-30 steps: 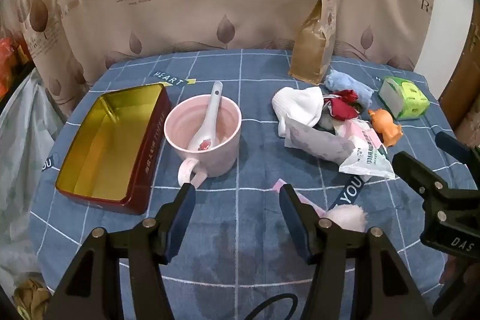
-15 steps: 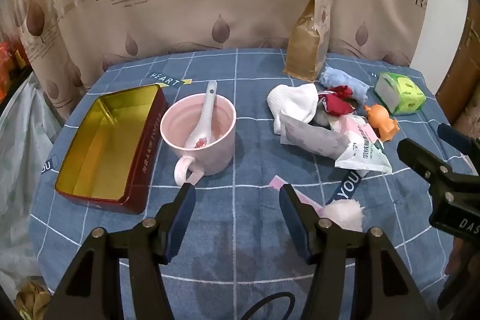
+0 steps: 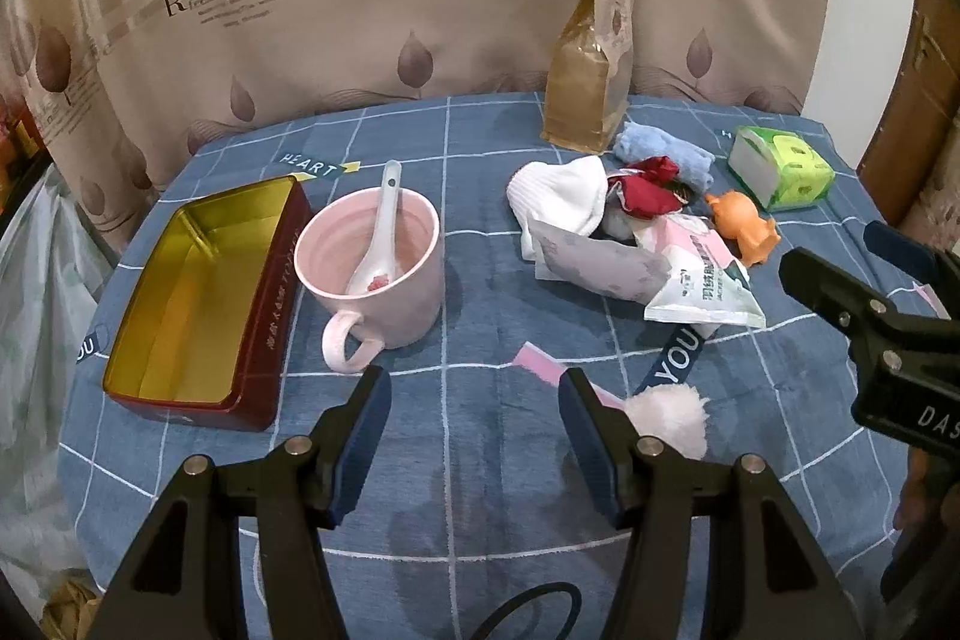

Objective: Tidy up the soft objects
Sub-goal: 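Move the left tool toward the white fluffy pom-pom on the table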

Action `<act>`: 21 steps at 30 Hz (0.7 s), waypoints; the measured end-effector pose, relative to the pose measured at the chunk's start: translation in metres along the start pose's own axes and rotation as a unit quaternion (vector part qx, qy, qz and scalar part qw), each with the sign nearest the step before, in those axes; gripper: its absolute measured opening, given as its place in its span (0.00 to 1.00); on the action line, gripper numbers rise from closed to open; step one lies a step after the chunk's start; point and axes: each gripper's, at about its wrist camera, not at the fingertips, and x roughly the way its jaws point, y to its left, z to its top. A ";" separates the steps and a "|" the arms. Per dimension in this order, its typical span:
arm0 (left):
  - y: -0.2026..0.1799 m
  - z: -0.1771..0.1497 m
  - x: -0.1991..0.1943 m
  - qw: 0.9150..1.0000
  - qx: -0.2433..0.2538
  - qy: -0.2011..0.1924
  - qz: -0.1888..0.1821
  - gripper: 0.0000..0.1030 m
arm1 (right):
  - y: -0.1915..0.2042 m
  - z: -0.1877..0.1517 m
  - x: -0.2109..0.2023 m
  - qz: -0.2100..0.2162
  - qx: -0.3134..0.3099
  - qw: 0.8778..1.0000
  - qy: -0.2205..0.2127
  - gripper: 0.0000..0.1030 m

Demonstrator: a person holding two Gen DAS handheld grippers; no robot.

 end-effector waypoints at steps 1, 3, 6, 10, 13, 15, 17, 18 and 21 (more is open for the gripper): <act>-0.001 0.000 0.000 1.000 0.001 0.000 0.000 0.58 | -0.001 0.000 0.000 0.000 0.001 1.000 0.000 1.00; -0.003 0.000 -0.001 1.000 0.003 0.000 0.001 0.58 | -0.003 -0.001 -0.001 0.000 0.003 1.000 -0.002 1.00; -0.005 -0.001 -0.001 1.000 0.006 0.000 0.001 0.58 | -0.006 -0.001 -0.002 0.000 0.006 1.000 -0.004 1.00; -0.008 -0.001 -0.001 1.000 0.010 0.002 0.000 0.58 | -0.010 -0.003 -0.003 0.000 0.011 1.000 -0.005 1.00; -0.012 -0.001 -0.001 1.000 0.014 0.003 -0.004 0.58 | -0.015 -0.003 -0.004 -0.001 0.015 1.000 -0.006 1.00; -0.015 -0.001 0.000 1.000 0.018 0.005 -0.006 0.58 | -0.018 -0.003 -0.005 -0.002 0.018 1.000 -0.007 1.00; -0.017 -0.002 0.000 1.000 0.020 0.007 -0.014 0.58 | -0.022 -0.004 -0.005 -0.004 0.021 1.000 -0.009 1.00; -0.018 -0.002 0.001 1.000 0.022 0.009 -0.017 0.58 | -0.024 -0.004 -0.006 -0.004 0.024 1.000 -0.009 1.00; -0.022 -0.002 0.002 0.999 0.026 0.011 -0.025 0.58 | -0.029 -0.004 -0.007 -0.007 0.029 0.999 -0.011 1.00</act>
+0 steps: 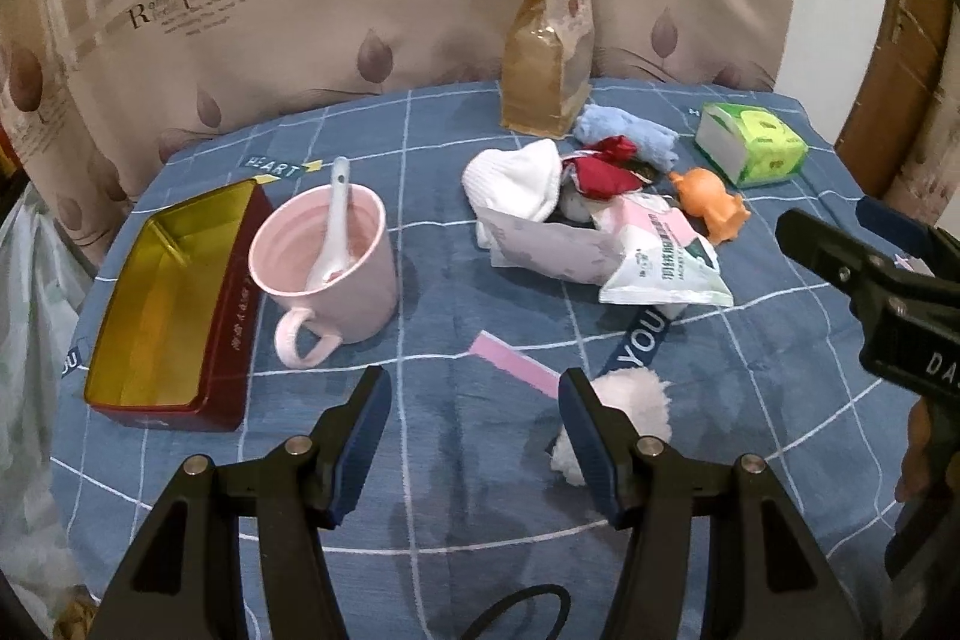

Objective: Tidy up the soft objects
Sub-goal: 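Move the left tool toward the white fluffy pom-pom on the table, then close the left gripper on the white fluffy pom-pom and lift it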

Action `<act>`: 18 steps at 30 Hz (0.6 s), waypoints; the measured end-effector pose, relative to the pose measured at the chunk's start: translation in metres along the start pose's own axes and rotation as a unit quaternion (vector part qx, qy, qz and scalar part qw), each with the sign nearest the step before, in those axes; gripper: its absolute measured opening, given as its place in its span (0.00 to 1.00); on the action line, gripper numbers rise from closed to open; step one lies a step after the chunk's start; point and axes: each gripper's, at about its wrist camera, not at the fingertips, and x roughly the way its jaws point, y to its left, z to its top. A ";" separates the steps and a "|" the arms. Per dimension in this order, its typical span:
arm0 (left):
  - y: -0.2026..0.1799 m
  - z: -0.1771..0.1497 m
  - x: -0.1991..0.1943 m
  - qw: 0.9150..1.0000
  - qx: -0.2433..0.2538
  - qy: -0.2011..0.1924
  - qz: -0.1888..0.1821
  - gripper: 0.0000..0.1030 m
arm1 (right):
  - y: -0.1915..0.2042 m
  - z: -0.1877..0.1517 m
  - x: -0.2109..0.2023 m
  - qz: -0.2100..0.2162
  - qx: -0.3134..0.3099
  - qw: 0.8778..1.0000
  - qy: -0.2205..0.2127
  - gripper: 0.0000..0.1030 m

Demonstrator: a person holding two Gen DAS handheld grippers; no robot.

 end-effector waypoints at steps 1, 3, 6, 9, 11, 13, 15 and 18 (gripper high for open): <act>-0.001 0.000 0.000 1.000 0.000 0.001 -0.002 0.58 | -0.002 0.000 0.000 -0.001 0.002 1.000 0.000 1.00; -0.002 0.000 0.002 1.000 0.002 0.004 -0.006 0.58 | -0.005 -0.001 -0.001 -0.002 0.005 1.000 -0.001 1.00; -0.005 -0.001 0.004 1.000 0.005 0.008 -0.009 0.58 | -0.010 -0.002 -0.001 -0.003 0.011 1.000 -0.001 1.00; -0.008 -0.002 0.005 1.000 0.009 0.012 -0.012 0.58 | -0.014 -0.005 -0.001 -0.003 0.015 1.000 -0.001 1.00; -0.010 -0.002 0.006 1.000 0.012 0.015 -0.012 0.58 | -0.016 -0.005 -0.001 -0.002 0.018 1.000 0.000 1.00; -0.012 -0.002 0.007 1.000 0.015 0.017 -0.015 0.58 | -0.018 -0.006 -0.001 -0.003 0.021 1.000 -0.001 1.00; -0.014 -0.003 0.008 1.000 0.016 0.018 -0.018 0.58 | -0.020 -0.007 -0.001 -0.004 0.023 1.000 -0.001 1.00; -0.015 -0.004 0.011 0.999 0.018 0.024 -0.023 0.58 | -0.024 -0.009 0.000 -0.006 0.027 1.000 0.000 1.00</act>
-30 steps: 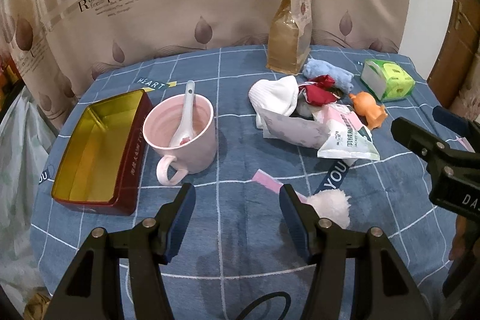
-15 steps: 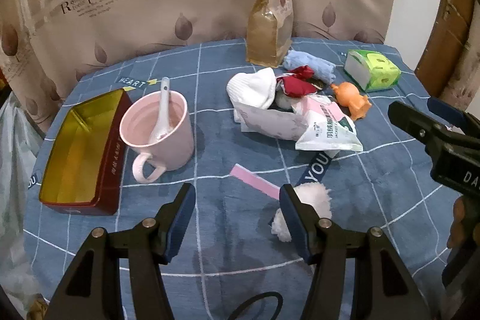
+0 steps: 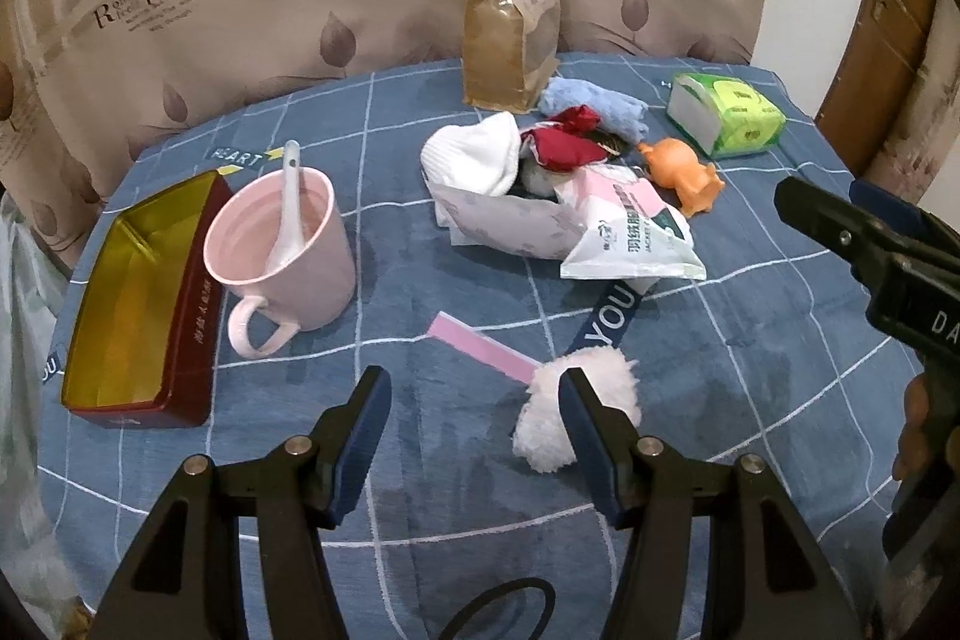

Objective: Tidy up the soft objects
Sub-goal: 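Close the left gripper on the white fluffy pom-pom and lift it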

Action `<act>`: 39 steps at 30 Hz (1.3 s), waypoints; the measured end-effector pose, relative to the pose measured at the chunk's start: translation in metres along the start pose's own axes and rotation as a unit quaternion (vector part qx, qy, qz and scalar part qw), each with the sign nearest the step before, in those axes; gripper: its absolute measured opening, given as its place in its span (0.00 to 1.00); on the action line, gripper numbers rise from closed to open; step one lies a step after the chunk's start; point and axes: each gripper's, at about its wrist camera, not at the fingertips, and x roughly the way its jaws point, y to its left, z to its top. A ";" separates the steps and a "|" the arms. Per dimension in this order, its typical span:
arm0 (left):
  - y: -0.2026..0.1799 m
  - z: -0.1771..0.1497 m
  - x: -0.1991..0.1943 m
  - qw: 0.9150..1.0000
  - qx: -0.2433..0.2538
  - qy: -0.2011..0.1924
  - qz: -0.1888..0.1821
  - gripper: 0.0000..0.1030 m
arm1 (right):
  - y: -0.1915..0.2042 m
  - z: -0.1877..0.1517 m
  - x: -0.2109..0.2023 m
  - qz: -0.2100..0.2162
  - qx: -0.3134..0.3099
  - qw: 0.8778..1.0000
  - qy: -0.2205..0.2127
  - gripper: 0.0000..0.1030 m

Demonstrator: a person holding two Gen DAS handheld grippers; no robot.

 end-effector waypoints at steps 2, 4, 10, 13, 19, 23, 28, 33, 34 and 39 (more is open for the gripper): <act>-0.001 0.000 0.003 1.000 0.001 0.005 -0.005 0.58 | -0.002 -0.001 0.000 -0.002 0.003 1.000 0.000 1.00; -0.003 -0.001 0.005 1.000 0.002 0.008 -0.010 0.58 | -0.005 -0.002 0.000 -0.004 0.007 1.000 0.000 1.00; -0.008 -0.003 0.015 0.999 0.007 0.028 -0.024 0.58 | -0.013 -0.005 0.001 -0.004 0.017 1.000 0.001 1.00; -0.011 -0.004 0.020 0.999 0.010 0.039 -0.031 0.58 | -0.015 -0.006 0.001 -0.003 0.020 1.000 0.001 1.00; -0.020 -0.006 0.028 0.996 0.022 0.055 -0.063 0.58 | -0.020 -0.007 0.002 -0.003 0.026 1.000 0.001 1.00; -0.027 -0.006 0.038 0.994 0.030 0.070 -0.077 0.58 | -0.024 -0.008 0.003 -0.004 0.030 1.000 0.002 1.00; -0.032 -0.005 0.050 0.992 0.032 0.090 -0.087 0.58 | -0.031 -0.010 0.006 -0.004 0.039 0.999 0.007 1.00; -0.034 -0.004 0.063 0.990 0.032 0.107 -0.090 0.58 | -0.035 -0.012 0.011 -0.003 0.046 0.999 0.013 1.00; -0.035 -0.004 0.066 0.989 0.032 0.109 -0.091 0.58 | -0.036 -0.012 0.012 -0.004 0.046 0.999 0.015 1.00; -0.035 -0.001 0.080 0.987 0.029 0.125 -0.098 0.58 | -0.042 -0.016 0.021 -0.004 0.053 0.998 0.027 1.00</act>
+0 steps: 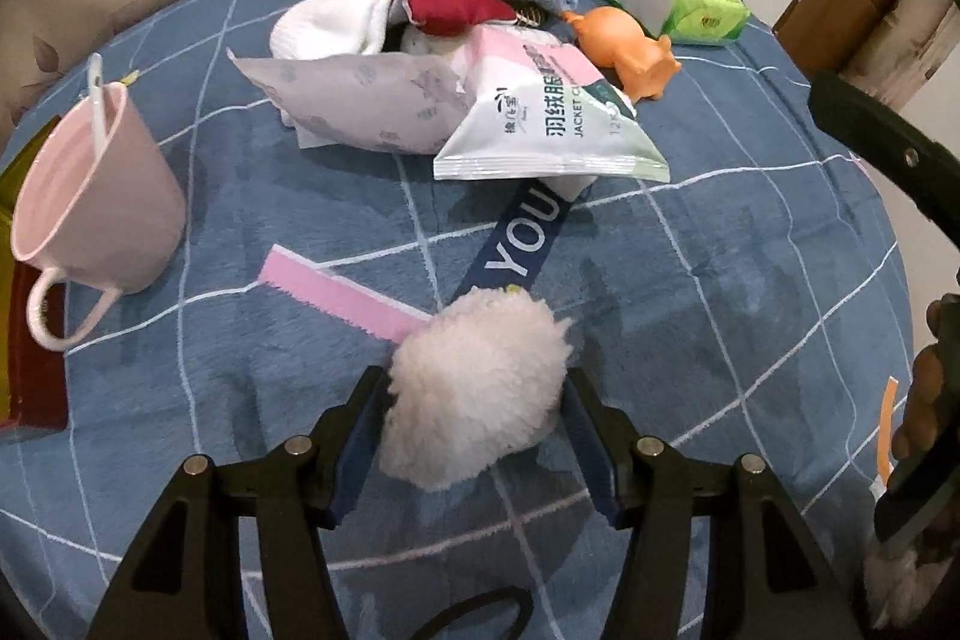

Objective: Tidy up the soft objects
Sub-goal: 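Close the left gripper on the white fluffy pom-pom and lift it, then carry the pom-pom into the gold tray with the left gripper while the right gripper grasps the orange toy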

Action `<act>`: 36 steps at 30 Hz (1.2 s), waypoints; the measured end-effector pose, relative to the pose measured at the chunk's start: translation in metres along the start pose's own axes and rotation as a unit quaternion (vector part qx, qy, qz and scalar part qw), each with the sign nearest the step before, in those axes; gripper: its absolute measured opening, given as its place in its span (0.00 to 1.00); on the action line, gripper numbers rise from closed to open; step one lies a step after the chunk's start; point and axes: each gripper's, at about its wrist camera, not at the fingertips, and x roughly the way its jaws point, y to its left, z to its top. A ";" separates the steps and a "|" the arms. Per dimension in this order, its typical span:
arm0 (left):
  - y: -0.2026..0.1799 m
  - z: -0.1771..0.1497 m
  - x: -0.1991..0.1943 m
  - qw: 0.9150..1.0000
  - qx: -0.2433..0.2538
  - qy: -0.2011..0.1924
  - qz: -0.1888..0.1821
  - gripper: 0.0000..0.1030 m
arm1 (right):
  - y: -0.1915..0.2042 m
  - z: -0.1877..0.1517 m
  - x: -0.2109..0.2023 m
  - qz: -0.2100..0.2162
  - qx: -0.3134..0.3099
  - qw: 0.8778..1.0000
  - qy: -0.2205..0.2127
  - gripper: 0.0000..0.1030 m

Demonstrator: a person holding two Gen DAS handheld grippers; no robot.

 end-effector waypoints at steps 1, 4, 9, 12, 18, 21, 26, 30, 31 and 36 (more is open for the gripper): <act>0.001 0.001 0.002 1.000 -0.002 0.003 0.001 0.58 | -0.001 0.000 0.001 0.000 0.002 1.000 0.002 1.00; 0.004 0.004 0.013 1.000 -0.007 0.016 0.004 0.58 | -0.005 -0.002 0.007 0.001 0.007 1.000 0.010 1.00; 0.009 0.006 0.016 1.000 -0.016 0.012 -0.013 0.47 | -0.009 -0.005 0.017 -0.001 0.013 1.000 0.022 1.00; 0.013 0.005 0.013 0.999 -0.022 0.006 -0.025 0.38 | -0.010 -0.007 0.022 -0.001 0.014 0.999 0.030 1.00; 0.014 0.003 0.000 0.999 -0.011 -0.013 -0.034 0.32 | -0.011 -0.008 0.028 -0.005 0.010 0.999 0.039 0.99; 0.013 0.003 -0.009 0.999 -0.005 -0.028 -0.035 0.32 | -0.011 -0.009 0.030 -0.010 0.008 0.999 0.041 0.96; 0.015 0.003 -0.023 0.998 -0.004 -0.046 -0.030 0.32 | -0.012 -0.005 0.035 -0.014 -0.001 0.999 0.044 0.89; 0.021 0.003 -0.036 0.998 -0.009 -0.063 -0.023 0.32 | -0.013 0.005 0.041 -0.018 -0.014 0.999 0.043 0.80; 0.023 0.003 -0.038 0.998 -0.011 -0.066 -0.022 0.32 | -0.014 0.007 0.042 -0.018 -0.017 0.999 0.041 0.77; 0.035 0.007 -0.050 0.996 -0.028 -0.085 -0.013 0.32 | -0.012 0.026 0.060 -0.033 -0.058 0.997 0.041 0.71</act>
